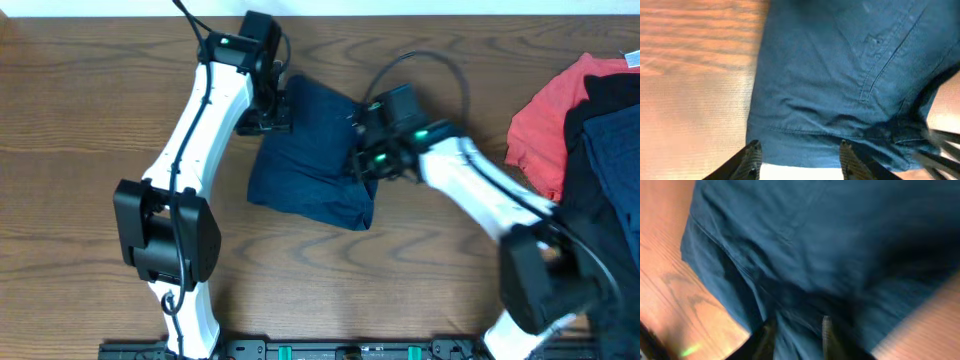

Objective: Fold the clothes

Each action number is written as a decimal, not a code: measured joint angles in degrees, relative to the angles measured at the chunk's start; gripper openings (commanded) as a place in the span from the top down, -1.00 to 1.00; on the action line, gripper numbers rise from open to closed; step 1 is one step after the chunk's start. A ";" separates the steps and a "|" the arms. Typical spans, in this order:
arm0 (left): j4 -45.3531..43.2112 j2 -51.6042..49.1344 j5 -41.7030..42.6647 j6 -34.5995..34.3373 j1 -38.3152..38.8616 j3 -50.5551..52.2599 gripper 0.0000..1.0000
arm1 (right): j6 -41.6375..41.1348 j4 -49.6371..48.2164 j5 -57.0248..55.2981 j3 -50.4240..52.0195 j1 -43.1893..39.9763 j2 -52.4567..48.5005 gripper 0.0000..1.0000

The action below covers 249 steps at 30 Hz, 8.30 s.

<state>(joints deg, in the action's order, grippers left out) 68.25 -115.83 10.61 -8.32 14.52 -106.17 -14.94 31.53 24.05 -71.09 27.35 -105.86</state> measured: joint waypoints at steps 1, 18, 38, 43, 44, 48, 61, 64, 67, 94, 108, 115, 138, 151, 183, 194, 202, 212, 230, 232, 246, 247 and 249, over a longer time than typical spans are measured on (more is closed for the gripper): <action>-0.83 0.00 1.33 1.79 -0.35 1.11 0.03 | -0.22 -0.55 -0.02 0.00 1.07 -1.62 0.87; -6.82 0.00 10.69 13.09 -0.87 17.35 0.17 | -5.40 19.08 -1.42 -0.55 2.54 -8.94 0.97; -2.56 0.39 19.04 8.26 -1.14 17.57 0.33 | 4.26 0.79 -4.63 -1.07 -6.03 8.44 0.97; -2.51 0.44 18.69 6.01 0.94 17.90 0.42 | 1.05 -9.60 -5.25 -1.68 -7.26 8.83 0.98; -2.64 0.48 17.92 5.20 1.40 18.43 0.45 | 0.68 -10.40 -5.51 -1.68 -7.26 7.98 0.98; -3.87 0.96 16.00 2.01 2.95 23.32 0.56 | -1.36 -12.96 -7.72 -1.68 -7.26 1.49 0.97; -22.12 3.72 8.50 -5.03 0.20 35.50 0.55 | -7.26 -1.95 -7.58 -3.13 -8.55 -10.82 0.97; -28.20 3.98 6.99 -5.27 -2.34 35.19 0.55 | -9.42 3.37 -7.45 -3.23 -8.72 -10.16 0.98; -31.39 3.74 5.35 -5.44 -4.92 34.10 0.54 | -12.83 10.86 -7.45 -3.32 -8.46 -9.46 0.97; -20.59 5.70 28.11 -11.13 -8.79 39.93 -0.41 | 0.72 8.44 -7.34 -1.51 -6.99 0.24 0.91; -48.65 9.35 39.06 -26.95 -3.21 53.22 -0.33 | -1.14 7.10 -5.53 -1.42 -5.77 -8.11 0.97; -52.65 8.92 40.28 -30.71 -0.98 57.72 0.78 | -1.16 7.02 -5.29 -1.42 -4.98 -8.11 0.97; -62.71 23.61 30.71 -21.35 -22.23 39.65 0.88 | -0.31 9.81 -5.90 -0.85 -11.23 21.90 0.97; -62.99 -2.21 30.71 -20.90 -40.00 39.50 0.88 | -0.31 12.37 -5.90 -0.85 -11.23 23.37 0.99; -11.82 56.35 28.13 5.68 -34.03 39.74 -0.96 | 3.96 15.58 -6.12 -0.90 -13.60 32.72 -0.56; -1.05 83.84 10.23 10.03 -26.77 39.65 -0.96 | 5.18 20.28 -6.03 -1.38 -13.79 50.77 -0.98; -1.09 85.42 7.67 10.12 -26.77 39.65 -0.96 | 5.18 21.79 -6.05 -1.38 -13.79 52.33 -0.98; -1.09 85.42 7.13 10.14 -26.77 39.65 -0.96 | 5.29 22.10 -6.12 -1.38 -13.79 51.98 -0.99; -1.09 85.42 6.97 10.27 -26.73 39.74 -0.96 | 20.48 -7.74 -15.54 36.89 -15.52 84.76 -0.98; -1.11 85.42 6.97 10.27 -26.73 39.74 -0.96 | 20.83 -8.13 -15.56 43.39 -15.52 89.61 -0.98; -1.07 85.42 6.97 10.27 -26.73 39.74 -0.96 | 18.34 -25.53 -14.08 66.31 -15.52 105.09 -0.99; -1.09 85.42 6.97 10.29 -26.73 39.74 -0.96 | 18.27 -26.73 -13.51 67.67 -15.52 105.15 -0.98; -1.09 85.42 6.97 10.27 -26.73 39.74 -0.96 | 18.12 -27.80 -12.63 69.66 -15.52 105.15 -0.98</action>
<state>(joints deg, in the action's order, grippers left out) 67.16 -30.41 17.58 1.96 -12.21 -66.43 3.18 3.73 11.42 -1.43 11.84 -0.71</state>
